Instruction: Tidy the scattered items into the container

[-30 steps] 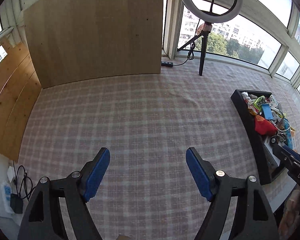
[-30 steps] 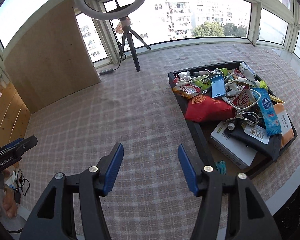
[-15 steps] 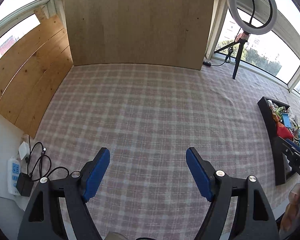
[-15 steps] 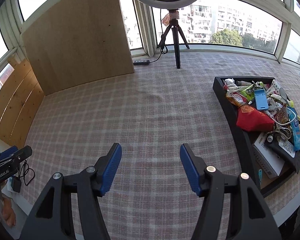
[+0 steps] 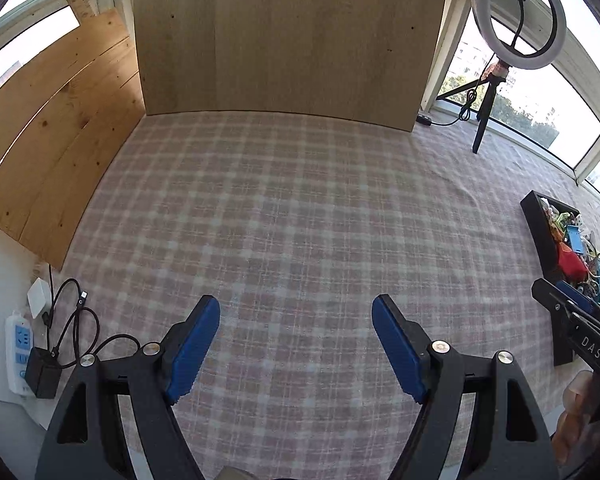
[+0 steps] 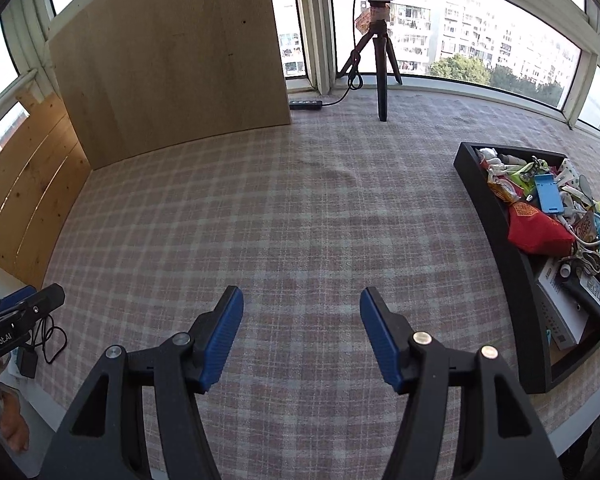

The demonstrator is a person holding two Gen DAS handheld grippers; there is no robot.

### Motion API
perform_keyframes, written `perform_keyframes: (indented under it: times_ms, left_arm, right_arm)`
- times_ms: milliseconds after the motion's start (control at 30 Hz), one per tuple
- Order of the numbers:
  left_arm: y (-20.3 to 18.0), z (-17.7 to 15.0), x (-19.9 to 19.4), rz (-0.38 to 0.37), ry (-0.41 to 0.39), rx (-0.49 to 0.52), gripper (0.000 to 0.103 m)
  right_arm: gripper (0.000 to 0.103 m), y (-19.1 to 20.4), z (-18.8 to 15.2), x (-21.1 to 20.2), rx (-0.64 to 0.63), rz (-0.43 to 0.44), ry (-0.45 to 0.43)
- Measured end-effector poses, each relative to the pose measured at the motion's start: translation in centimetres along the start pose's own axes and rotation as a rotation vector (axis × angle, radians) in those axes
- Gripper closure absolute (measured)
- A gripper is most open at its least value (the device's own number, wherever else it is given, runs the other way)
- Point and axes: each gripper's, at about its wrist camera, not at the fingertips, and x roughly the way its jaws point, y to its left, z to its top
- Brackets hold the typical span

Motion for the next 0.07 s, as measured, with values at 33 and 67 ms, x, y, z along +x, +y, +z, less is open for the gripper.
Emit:
perform_keyframes:
  times_ms: [33, 67]
  left_arm:
    - [0.16, 0.04, 0.19, -0.002, 0.0, -0.002, 0.026]
    - [0.35, 0.11, 0.46, -0.007, -0.003, -0.006, 0.026]
  right_arm:
    - [0.043, 0.15, -0.04, 0.09, 0.0, 0.0, 0.0]
    - [0.043, 0.34, -0.09, 0.23, 0.0, 0.0, 0.0]
